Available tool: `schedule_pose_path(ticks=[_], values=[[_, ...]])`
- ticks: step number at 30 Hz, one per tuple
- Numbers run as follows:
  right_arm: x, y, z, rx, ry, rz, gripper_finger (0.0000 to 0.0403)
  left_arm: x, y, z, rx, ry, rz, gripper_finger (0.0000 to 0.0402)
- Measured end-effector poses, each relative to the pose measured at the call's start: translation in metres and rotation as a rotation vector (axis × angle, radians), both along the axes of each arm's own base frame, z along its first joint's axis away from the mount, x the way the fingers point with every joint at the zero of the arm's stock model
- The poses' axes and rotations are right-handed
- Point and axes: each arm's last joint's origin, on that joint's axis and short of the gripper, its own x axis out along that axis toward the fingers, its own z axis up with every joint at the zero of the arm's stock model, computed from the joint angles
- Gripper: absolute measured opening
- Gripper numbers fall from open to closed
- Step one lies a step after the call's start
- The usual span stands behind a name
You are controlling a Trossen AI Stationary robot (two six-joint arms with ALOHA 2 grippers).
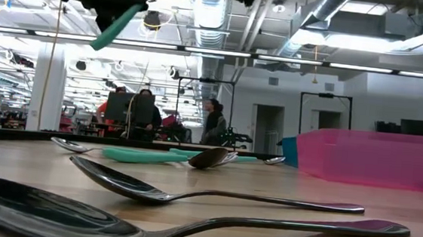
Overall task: Sort silverware by color (type)
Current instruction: Put the blue spoon into the skyblue bin
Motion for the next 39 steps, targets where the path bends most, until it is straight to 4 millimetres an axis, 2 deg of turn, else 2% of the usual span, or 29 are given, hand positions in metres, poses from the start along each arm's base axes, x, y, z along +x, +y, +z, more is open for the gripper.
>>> schedule_pose_path(ticks=[5,10,14,17,24,32,39], values=[[0.001,0.013,0.006,0.106,-0.075,-0.122,0.0226,0.001,0.001,-0.002,0.114,0.032,0.294,0.0015],[0.017,0.022,-0.007,0.116,-0.165,-0.327,0.0226,0.007,0.002,-0.004,0.23,0.068,0.498,0.0015],[0.032,0.021,-0.015,0.125,-0.263,-0.393,0.0226,0.021,-0.001,-0.008,0.3,0.078,0.504,0.0015],[0.039,0.019,-0.023,0.12,-0.264,-0.43,0.0226,0.029,-0.004,-0.015,0.37,0.133,0.531,0.0015],[0.05,0.017,-0.021,0.13,-0.311,-0.487,0.0226,0.044,-0.009,-0.02,0.483,0.157,0.589,0.0015],[0.056,0.008,-0.029,0.116,-0.288,-0.536,0.0226,0.057,-0.015,-0.027,0.555,0.16,0.559,0.0015],[0.056,0.007,-0.029,0.12,-0.281,-0.539,0.0226,0.058,-0.018,-0.026,0.561,0.145,0.543,0.0015]])
